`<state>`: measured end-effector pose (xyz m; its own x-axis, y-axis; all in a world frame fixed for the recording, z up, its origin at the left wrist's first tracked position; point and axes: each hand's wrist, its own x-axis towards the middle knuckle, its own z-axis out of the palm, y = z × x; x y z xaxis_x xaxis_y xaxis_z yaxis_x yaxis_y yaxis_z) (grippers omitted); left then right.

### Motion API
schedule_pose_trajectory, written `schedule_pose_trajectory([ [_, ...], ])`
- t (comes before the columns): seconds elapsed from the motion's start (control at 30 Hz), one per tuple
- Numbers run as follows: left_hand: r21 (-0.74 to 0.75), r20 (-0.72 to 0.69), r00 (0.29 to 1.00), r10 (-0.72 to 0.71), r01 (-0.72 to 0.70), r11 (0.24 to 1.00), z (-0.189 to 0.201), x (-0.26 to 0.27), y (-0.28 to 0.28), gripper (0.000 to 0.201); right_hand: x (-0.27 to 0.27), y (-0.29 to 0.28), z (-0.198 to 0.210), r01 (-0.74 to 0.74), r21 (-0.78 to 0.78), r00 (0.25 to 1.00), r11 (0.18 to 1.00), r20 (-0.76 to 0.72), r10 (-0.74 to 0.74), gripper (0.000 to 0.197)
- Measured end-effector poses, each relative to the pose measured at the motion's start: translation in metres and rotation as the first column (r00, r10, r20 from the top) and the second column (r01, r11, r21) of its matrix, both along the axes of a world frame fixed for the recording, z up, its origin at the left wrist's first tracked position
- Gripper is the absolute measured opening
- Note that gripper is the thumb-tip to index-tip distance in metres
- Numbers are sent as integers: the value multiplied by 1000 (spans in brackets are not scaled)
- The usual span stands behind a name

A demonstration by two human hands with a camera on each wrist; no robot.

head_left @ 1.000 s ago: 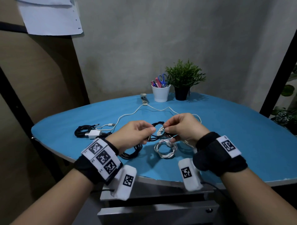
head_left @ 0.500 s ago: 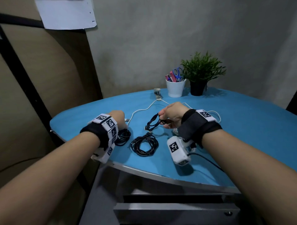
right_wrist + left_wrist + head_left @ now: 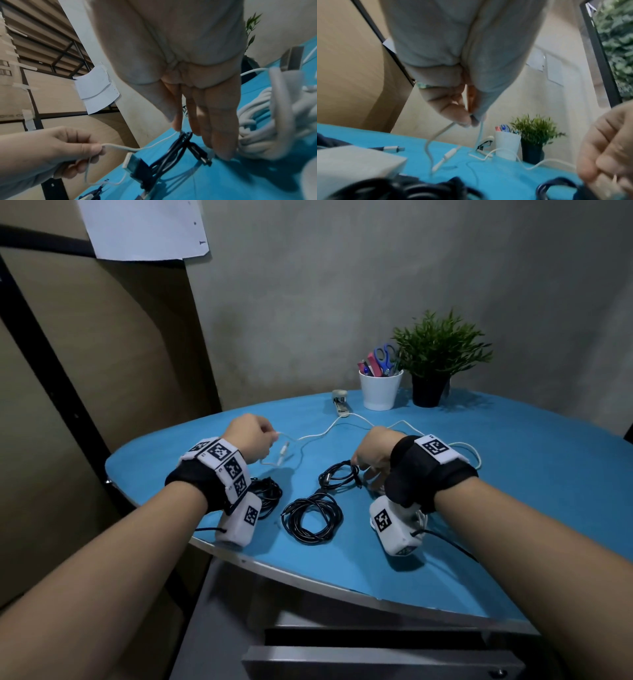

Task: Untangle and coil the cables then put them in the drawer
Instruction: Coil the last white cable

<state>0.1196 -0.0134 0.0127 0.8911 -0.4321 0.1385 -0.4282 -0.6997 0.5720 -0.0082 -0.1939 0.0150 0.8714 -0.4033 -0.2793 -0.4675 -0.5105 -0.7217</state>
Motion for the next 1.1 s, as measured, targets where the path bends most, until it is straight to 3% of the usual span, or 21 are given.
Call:
schedule_pose_trajectory([
  [0.07,-279,-81,996,-33,9,960,5,-4,0,16,-2,4,4,19,-16,999,1000,43,-18,34],
  [0.17,-522,-63,991,-116,66,850,21,-20,-1,18,-7,9,7,48,-8,975,999,216,-45,24],
  [0.23,-617,-48,983,-179,111,779,32,-33,-3,20,-14,17,8,36,15,941,999,337,-39,25],
  [0.33,-711,-37,957,-287,176,681,49,-57,-7,20,-27,28,7,-30,9,873,1000,487,22,59],
  [0.4,-745,-37,934,-355,211,633,56,-73,-8,19,-37,34,8,-46,39,825,998,565,16,65],
  [0.53,-825,-74,902,-425,184,534,64,-95,-8,8,-55,33,9,56,-195,794,979,604,75,35],
  [0.63,-859,-63,886,-459,186,477,67,-106,-9,16,-67,32,9,141,-235,756,962,653,49,10],
  [0.77,-863,-37,907,-419,182,471,67,-111,-12,14,-88,24,7,119,-152,727,981,686,18,19],
  [0.87,-840,-69,887,-456,195,507,59,-115,-14,11,-105,21,9,2,177,683,984,718,-130,25],
  [0.93,-758,-75,878,-473,257,599,49,-121,-19,10,-114,21,13,-127,436,638,891,723,-264,29],
  [1.0,-604,-53,882,-469,346,718,37,-127,-28,10,-123,22,20,-262,643,597,720,694,-402,32],
  [1.1,-397,-53,889,-455,399,827,16,-135,-45,15,-134,22,31,-357,744,557,565,655,-511,34],
])
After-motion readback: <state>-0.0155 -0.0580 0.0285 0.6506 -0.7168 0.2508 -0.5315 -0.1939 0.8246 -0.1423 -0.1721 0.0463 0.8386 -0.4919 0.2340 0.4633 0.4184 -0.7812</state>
